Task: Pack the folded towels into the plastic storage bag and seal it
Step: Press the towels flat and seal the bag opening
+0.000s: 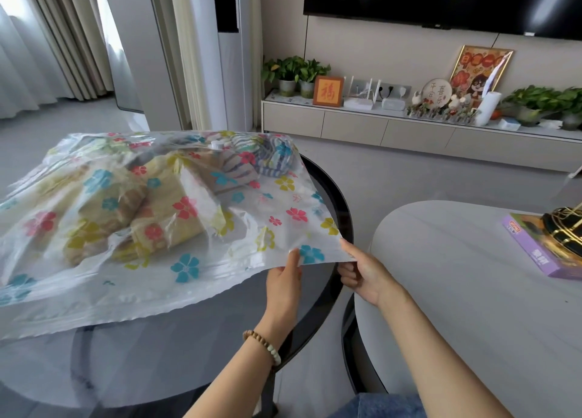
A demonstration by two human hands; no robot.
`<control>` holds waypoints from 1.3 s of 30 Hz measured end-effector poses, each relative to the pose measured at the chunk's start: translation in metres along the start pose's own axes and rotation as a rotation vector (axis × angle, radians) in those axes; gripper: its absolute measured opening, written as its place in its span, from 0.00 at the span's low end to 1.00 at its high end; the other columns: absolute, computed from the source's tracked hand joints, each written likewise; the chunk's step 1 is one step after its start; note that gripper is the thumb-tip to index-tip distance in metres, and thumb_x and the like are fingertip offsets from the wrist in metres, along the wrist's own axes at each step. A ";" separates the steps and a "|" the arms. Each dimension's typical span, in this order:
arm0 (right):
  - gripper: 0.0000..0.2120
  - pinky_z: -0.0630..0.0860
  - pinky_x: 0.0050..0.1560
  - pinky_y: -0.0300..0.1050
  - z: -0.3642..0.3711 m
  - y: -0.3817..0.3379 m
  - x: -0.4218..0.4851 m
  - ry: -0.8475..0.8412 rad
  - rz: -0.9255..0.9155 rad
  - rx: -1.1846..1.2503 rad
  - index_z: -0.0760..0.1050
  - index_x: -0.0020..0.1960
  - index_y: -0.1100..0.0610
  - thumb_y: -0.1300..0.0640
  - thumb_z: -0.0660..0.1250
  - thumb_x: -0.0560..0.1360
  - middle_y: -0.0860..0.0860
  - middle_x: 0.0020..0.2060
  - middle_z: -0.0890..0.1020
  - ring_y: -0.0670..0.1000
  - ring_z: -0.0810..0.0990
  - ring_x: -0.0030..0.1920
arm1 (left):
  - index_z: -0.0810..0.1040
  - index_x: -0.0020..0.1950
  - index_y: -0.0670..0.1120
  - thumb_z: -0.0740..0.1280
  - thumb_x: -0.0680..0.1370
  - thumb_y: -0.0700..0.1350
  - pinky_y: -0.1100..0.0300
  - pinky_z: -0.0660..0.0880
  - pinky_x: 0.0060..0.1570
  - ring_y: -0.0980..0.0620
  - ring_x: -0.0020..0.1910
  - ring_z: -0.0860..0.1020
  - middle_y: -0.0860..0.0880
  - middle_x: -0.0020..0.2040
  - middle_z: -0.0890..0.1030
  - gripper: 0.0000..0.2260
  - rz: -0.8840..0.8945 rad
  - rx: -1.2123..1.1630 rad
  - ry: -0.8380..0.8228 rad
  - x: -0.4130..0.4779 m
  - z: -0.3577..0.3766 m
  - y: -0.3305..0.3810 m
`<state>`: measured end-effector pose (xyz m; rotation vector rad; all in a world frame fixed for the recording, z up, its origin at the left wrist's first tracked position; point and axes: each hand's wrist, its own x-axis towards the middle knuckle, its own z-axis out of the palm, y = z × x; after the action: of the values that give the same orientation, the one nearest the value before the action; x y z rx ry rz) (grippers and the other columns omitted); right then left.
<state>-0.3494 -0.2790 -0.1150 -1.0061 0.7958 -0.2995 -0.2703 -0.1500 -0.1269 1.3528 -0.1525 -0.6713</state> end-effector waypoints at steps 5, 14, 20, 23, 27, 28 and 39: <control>0.26 0.57 0.19 0.35 0.040 0.018 -0.011 0.085 -0.056 0.294 0.79 0.44 0.56 0.35 0.56 0.75 0.49 0.21 0.65 0.45 0.62 0.19 | 0.64 0.29 0.47 0.61 0.79 0.46 0.66 0.57 0.20 0.58 0.20 0.59 0.55 0.21 0.62 0.18 -0.025 0.022 0.010 0.001 0.004 0.003; 0.09 0.81 0.41 0.40 0.069 0.043 -0.016 0.280 -0.273 -0.015 0.80 0.55 0.52 0.52 0.65 0.78 0.45 0.44 0.86 0.45 0.85 0.44 | 0.78 0.53 0.36 0.62 0.78 0.47 0.55 0.78 0.28 0.46 0.33 0.82 0.38 0.34 0.81 0.15 -0.081 -0.018 0.065 -0.005 0.015 0.005; 0.06 0.79 0.55 0.49 0.053 0.036 -0.006 0.245 -0.268 0.094 0.77 0.54 0.52 0.57 0.63 0.79 0.53 0.55 0.83 0.53 0.82 0.55 | 0.64 0.28 0.47 0.64 0.76 0.49 0.58 0.59 0.26 0.52 0.24 0.61 0.53 0.21 0.63 0.18 -0.068 -0.042 0.121 -0.003 -0.005 0.010; 0.05 0.78 0.33 0.36 0.042 0.031 0.000 0.339 -0.222 0.127 0.77 0.48 0.52 0.55 0.63 0.79 0.54 0.50 0.82 0.51 0.82 0.43 | 0.59 0.27 0.48 0.63 0.76 0.49 0.55 0.56 0.28 0.51 0.26 0.58 0.51 0.25 0.61 0.20 -0.055 -0.026 0.232 0.009 -0.036 0.012; 0.10 0.67 0.30 0.40 0.047 0.032 0.006 0.523 -0.264 0.073 0.77 0.47 0.56 0.51 0.62 0.79 0.52 0.34 0.77 0.50 0.72 0.29 | 0.56 0.27 0.50 0.63 0.76 0.52 0.56 0.54 0.28 0.52 0.26 0.56 0.53 0.24 0.58 0.22 -0.002 -0.002 0.258 0.008 -0.065 0.016; 0.10 0.64 0.27 0.38 0.054 0.035 0.006 0.537 -0.249 0.066 0.76 0.47 0.56 0.50 0.61 0.79 0.50 0.30 0.74 0.48 0.68 0.25 | 0.56 0.27 0.50 0.63 0.77 0.52 0.56 0.54 0.28 0.52 0.25 0.56 0.53 0.23 0.58 0.22 0.003 0.003 0.249 0.006 -0.067 0.016; 0.04 0.80 0.44 0.43 0.157 0.071 -0.015 0.205 -0.174 0.014 0.80 0.45 0.54 0.55 0.68 0.76 0.49 0.42 0.84 0.47 0.84 0.42 | 0.73 0.32 0.42 0.61 0.79 0.48 0.57 0.71 0.26 0.52 0.31 0.71 0.50 0.29 0.73 0.18 0.027 0.001 0.219 -0.008 -0.078 0.027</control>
<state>-0.2568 -0.1336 -0.1228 -1.0439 0.8913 -0.5639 -0.2298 -0.0779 -0.1179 1.4129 0.0049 -0.4961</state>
